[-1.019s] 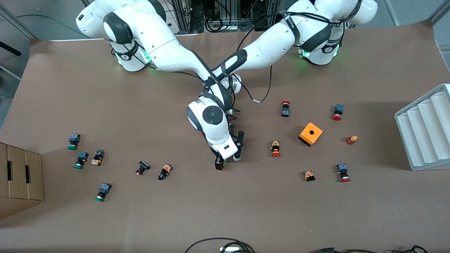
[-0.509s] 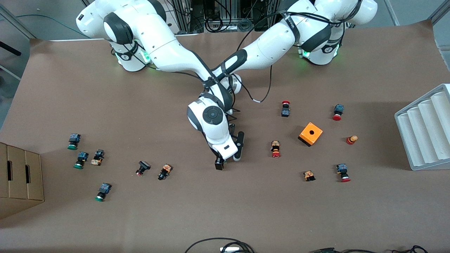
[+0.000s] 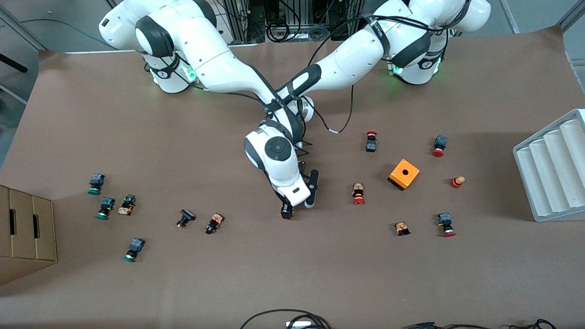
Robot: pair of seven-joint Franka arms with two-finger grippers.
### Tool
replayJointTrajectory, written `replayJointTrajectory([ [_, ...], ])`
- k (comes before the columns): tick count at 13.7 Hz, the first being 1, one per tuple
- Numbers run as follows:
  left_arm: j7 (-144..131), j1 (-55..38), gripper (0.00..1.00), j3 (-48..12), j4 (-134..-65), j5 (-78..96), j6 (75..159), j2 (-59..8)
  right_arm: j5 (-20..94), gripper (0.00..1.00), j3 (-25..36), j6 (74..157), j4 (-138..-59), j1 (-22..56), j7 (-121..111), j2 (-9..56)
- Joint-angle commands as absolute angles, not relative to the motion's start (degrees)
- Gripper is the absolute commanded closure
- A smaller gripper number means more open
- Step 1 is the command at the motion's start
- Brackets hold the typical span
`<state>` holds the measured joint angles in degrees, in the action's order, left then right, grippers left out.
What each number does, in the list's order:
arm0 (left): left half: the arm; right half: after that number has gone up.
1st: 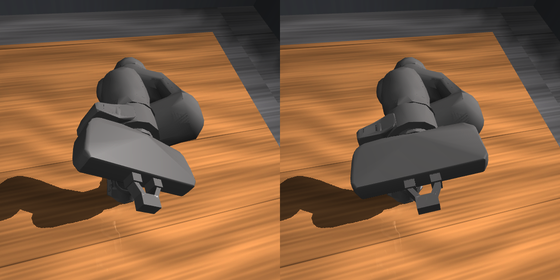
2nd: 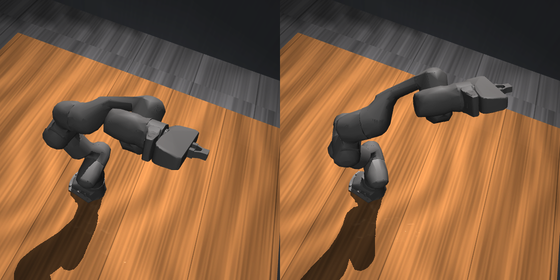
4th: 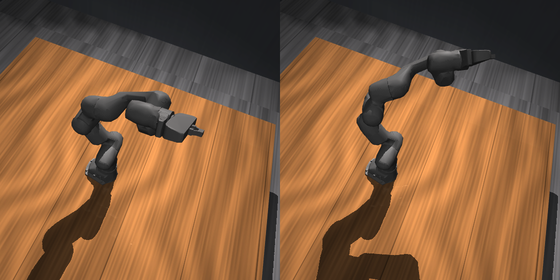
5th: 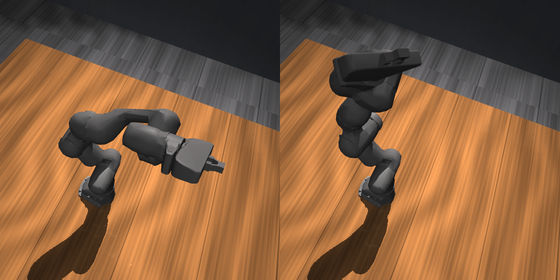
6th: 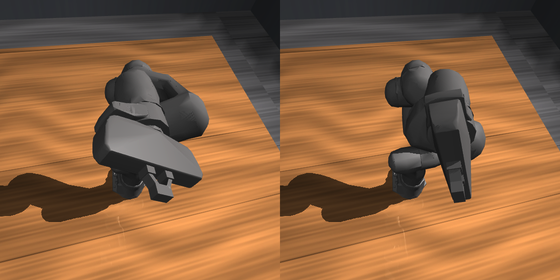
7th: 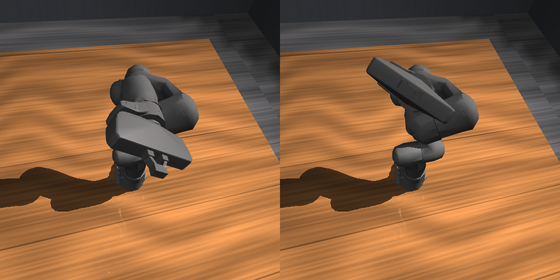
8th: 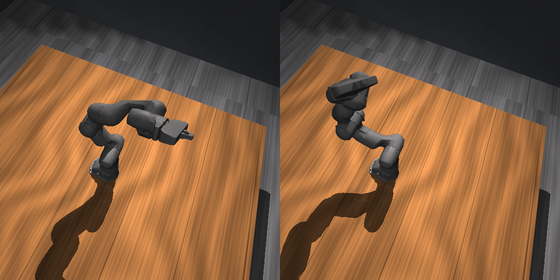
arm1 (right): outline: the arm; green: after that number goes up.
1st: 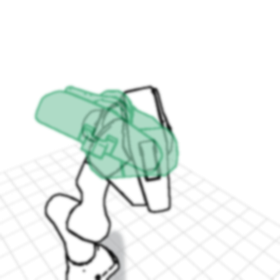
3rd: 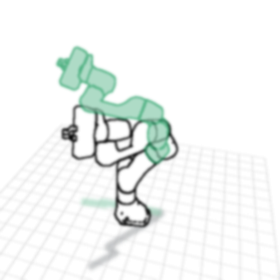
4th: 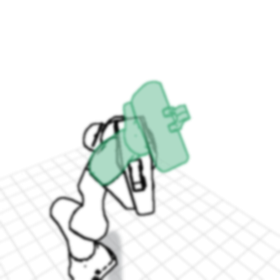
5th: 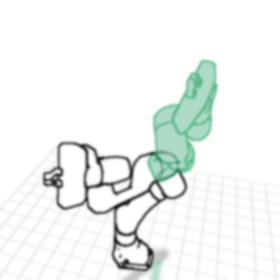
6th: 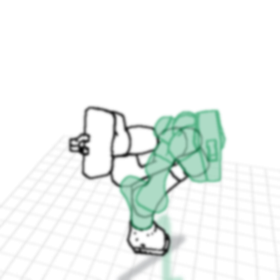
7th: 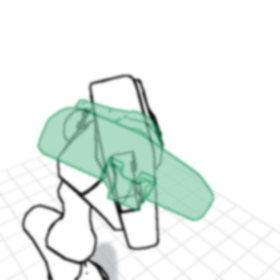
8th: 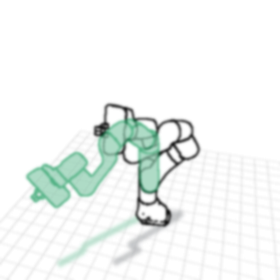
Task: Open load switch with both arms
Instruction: 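Close the right gripper on the white lever cap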
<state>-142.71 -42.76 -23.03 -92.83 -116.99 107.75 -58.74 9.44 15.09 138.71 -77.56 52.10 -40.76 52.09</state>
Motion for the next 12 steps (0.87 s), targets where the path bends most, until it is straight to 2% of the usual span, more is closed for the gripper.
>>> replayJointTrajectory([
  [1,-143.5,-43.6,0.41,-22.4,-91.8,-117.6,107.2,-59.9,9.1,0.24,16.1,139.9,-76.1,52.3,-40.0,53.3],
  [12,-143.4,-43.6,0.41,-22.4,-91.7,-117.6,107.2,-59.9,9.1,0.24,16.0,139.5,-76.3,52.4,-37.6,52.4],
])
